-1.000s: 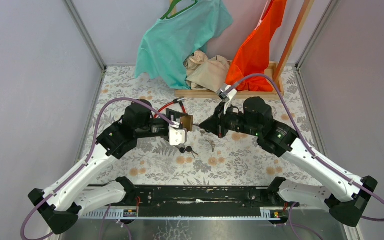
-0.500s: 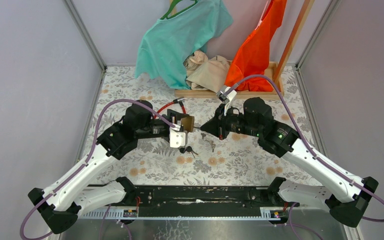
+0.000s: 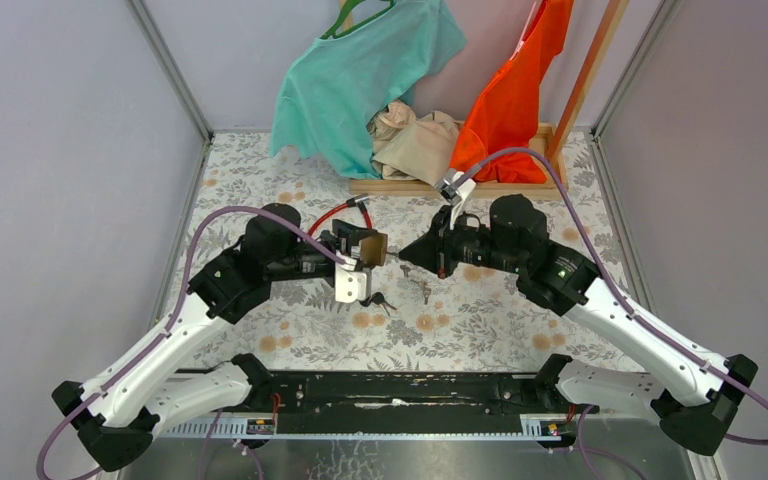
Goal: Unlock with the key
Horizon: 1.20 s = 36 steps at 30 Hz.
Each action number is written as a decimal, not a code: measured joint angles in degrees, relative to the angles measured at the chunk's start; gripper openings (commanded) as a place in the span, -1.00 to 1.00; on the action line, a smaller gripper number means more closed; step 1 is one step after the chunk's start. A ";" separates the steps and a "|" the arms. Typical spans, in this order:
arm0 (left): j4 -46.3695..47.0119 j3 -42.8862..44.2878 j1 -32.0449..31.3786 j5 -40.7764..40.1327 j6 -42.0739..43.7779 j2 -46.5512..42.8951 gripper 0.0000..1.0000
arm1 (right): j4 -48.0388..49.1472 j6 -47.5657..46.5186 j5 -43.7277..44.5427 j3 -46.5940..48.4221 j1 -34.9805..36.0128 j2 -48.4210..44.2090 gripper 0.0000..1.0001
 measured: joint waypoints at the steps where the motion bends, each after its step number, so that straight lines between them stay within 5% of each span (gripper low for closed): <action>1: -0.02 -0.11 -0.17 0.13 0.39 -0.26 -1.00 | 0.37 0.28 -0.13 -0.13 0.00 -0.20 -1.00; 12: 0.00 -0.13 -1.27 1.57 3.19 -1.11 -1.00 | 1.18 1.20 -1.49 -2.34 0.09 -6.75 -1.00; 36: -0.09 -0.13 -3.30 1.25 5.09 -1.75 -1.00 | 2.51 1.25 -2.49 -3.13 0.11 -5.05 -1.00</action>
